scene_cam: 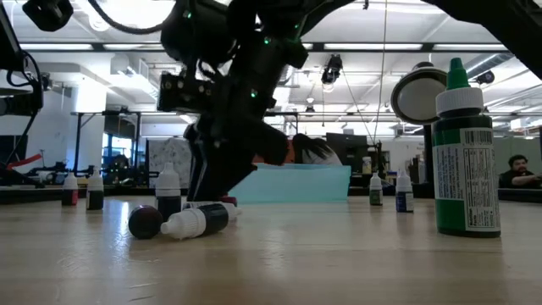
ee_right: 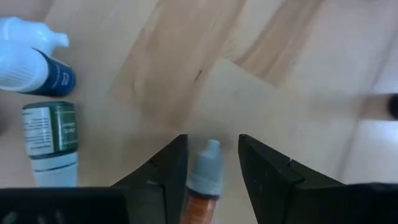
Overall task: Pick & Place food coloring
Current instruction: Adjust the green big food coloring bottle
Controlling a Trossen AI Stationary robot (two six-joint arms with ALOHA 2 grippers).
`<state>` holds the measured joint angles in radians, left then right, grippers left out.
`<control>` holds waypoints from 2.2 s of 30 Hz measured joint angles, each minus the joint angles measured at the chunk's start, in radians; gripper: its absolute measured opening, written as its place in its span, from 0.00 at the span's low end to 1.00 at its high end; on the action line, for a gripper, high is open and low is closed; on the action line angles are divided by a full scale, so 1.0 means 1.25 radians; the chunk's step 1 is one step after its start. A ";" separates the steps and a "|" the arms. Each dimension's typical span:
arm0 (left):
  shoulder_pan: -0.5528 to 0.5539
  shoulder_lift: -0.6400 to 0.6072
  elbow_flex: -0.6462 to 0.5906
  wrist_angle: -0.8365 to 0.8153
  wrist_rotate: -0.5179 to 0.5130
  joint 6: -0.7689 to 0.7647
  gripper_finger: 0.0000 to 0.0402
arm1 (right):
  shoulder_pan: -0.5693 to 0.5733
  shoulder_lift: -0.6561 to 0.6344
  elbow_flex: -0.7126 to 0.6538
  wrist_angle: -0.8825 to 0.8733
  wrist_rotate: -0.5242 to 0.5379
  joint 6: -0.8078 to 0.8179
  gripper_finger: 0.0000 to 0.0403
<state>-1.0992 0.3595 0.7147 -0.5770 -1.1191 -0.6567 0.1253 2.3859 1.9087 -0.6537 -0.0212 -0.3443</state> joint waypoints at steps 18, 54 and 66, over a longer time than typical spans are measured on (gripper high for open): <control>0.000 0.000 0.000 0.000 0.000 -0.001 0.56 | -0.002 -0.004 0.029 -0.060 -0.001 0.205 0.33; 0.000 0.000 0.000 0.000 0.000 -0.008 0.56 | -0.003 -0.010 0.016 -0.124 -0.004 0.184 0.13; 0.000 0.000 0.000 0.000 0.000 -0.026 0.56 | 0.010 -0.016 -0.002 0.133 -0.001 0.475 0.13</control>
<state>-1.0995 0.3595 0.7147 -0.5774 -1.1194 -0.6892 0.1383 2.3665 1.9064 -0.4879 -0.0220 0.2491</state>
